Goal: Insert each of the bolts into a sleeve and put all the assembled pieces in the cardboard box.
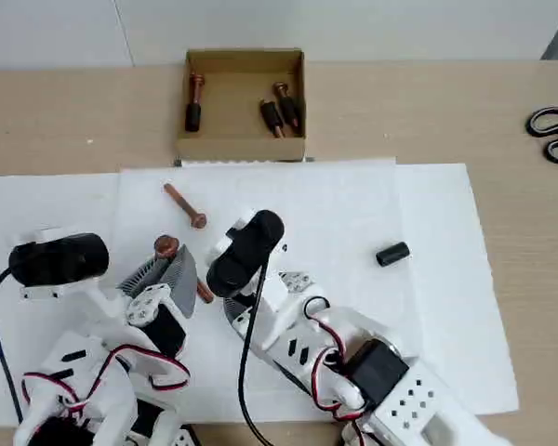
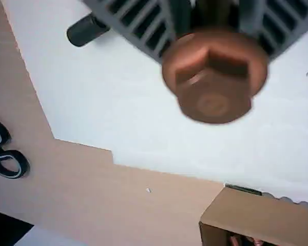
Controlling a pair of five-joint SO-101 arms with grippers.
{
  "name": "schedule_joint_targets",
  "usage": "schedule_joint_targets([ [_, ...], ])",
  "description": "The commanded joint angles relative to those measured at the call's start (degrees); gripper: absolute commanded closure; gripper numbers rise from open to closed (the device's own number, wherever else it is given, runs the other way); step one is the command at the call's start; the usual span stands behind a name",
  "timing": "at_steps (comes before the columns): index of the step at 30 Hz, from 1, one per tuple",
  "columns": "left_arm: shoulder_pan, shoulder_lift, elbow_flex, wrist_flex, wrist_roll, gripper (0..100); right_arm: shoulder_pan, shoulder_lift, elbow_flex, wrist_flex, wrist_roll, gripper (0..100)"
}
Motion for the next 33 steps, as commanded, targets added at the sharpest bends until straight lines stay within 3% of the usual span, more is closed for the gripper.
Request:
schedule_joint_targets([
  [1, 0.2, -0.3, -0.3, -0.3, 0.4, 100, -0.5, -5.7, 1.2, -1.0, 1.4, 99.5],
  [11, 0.4, -0.1, 2.0, -5.7, 0.5, 100, -4.1, -26.7, 14.5, -0.9, 4.8, 99.5],
  [33, 4.2, -0.3, 2.4, -6.2, 1.5, 100, -6.9, -27.0, 16.8, -4.0, 4.7, 99.5],
])
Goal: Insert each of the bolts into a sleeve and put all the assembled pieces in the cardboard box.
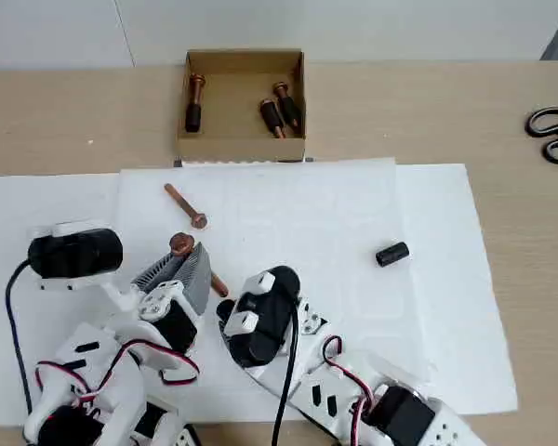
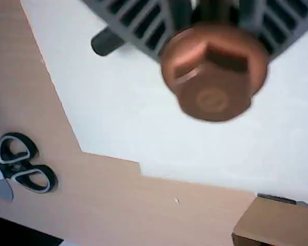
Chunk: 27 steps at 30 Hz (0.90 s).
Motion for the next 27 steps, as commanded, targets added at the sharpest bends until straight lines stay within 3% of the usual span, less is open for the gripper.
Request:
schedule_joint_targets([
  [1, 0.3, -0.5, -1.1, -1.8, 0.1, 100, -0.1, -0.4, -0.3, -1.2, 0.4, 99.5],
  [27, 0.4, -0.4, -4.8, 2.9, 0.0, 100, 1.0, -0.8, 1.7, -4.4, 0.5, 99.5],
])
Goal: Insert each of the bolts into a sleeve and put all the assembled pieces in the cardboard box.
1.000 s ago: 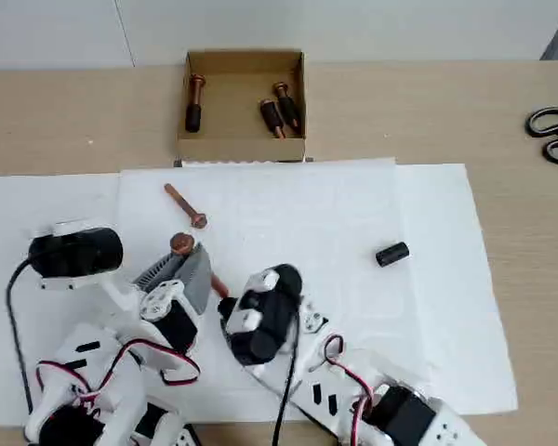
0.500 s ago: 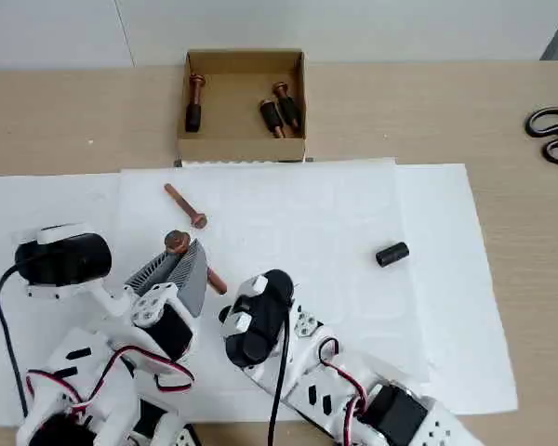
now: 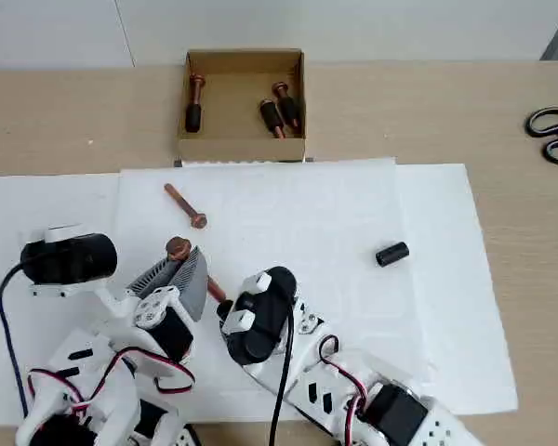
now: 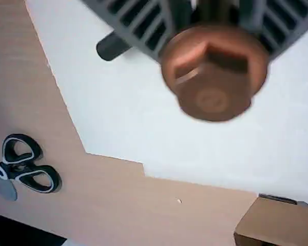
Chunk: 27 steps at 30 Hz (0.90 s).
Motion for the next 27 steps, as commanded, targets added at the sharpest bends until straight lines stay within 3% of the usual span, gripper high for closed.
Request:
schedule_joint_targets([
  [1, 0.4, -0.2, -1.9, -0.1, 0.0, 100, 0.5, -0.5, -2.1, -1.9, 0.6, 99.5],
  [27, 1.8, -0.2, 0.2, -0.4, -0.1, 100, 4.9, -0.6, -5.2, -2.8, 2.9, 99.5],
])
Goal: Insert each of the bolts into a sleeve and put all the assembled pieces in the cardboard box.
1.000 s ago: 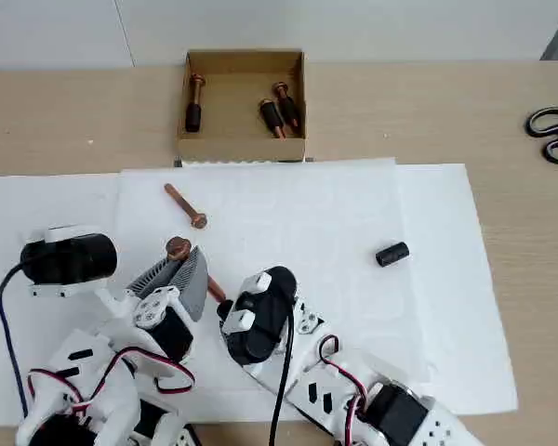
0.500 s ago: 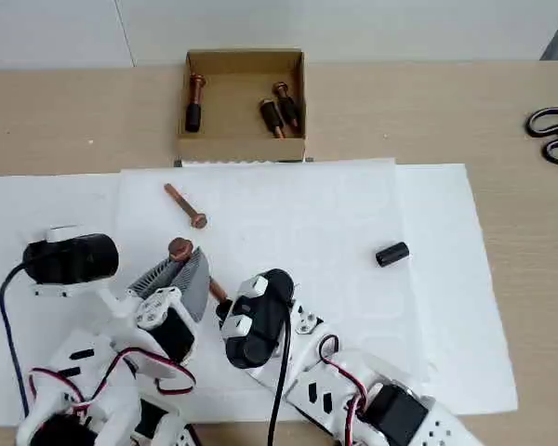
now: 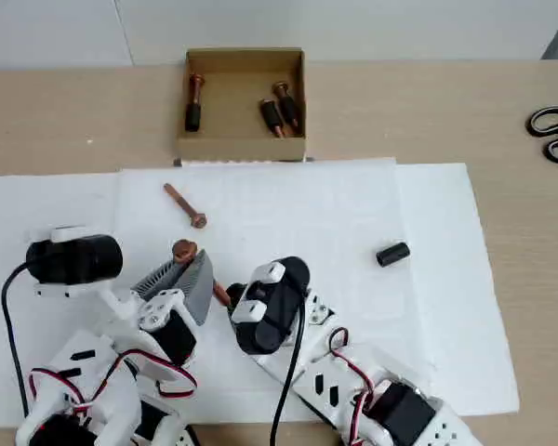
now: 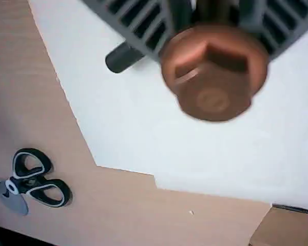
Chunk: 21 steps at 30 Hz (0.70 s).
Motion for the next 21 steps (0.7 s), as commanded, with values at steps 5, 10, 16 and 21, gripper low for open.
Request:
schedule_joint_targets([
  [5, -0.2, -0.1, -0.2, -0.5, -0.3, 100, 0.4, -0.6, -3.5, -1.6, 0.6, 99.5],
  [10, -0.4, -0.1, -0.4, -1.1, -0.3, 100, 0.3, -0.6, -3.5, -1.5, 0.4, 99.5],
  [16, -2.9, -0.1, 0.5, -3.7, -0.3, 100, 0.3, -0.6, -3.5, -1.5, 0.3, 99.5],
  [21, -3.0, -0.1, 1.8, -3.4, -0.3, 100, 0.3, -0.6, -3.5, -1.5, 0.3, 99.5],
])
